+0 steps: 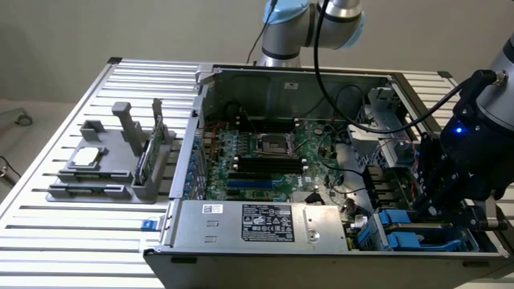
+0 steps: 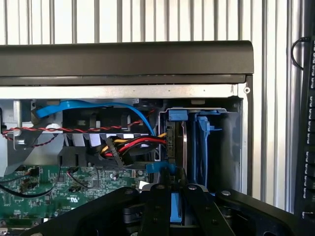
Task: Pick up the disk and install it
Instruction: 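Insert the second disk wire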
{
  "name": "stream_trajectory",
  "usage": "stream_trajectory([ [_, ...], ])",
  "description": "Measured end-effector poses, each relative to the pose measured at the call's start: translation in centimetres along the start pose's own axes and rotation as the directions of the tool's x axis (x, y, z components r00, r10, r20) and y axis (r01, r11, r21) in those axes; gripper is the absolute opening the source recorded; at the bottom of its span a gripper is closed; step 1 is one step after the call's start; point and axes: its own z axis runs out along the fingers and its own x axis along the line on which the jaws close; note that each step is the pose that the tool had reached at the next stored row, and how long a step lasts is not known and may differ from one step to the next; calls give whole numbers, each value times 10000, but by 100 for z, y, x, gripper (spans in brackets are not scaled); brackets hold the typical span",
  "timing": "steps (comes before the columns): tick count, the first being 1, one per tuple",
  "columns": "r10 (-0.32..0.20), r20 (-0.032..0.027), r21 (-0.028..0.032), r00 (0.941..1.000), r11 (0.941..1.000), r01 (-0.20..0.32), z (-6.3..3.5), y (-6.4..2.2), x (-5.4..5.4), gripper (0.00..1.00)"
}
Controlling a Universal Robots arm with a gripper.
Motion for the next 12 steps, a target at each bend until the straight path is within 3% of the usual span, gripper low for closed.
stream_trajectory([
  [12, 5, -61, 1, 10000, 10000, -5, 6, -1, -1, 16],
])
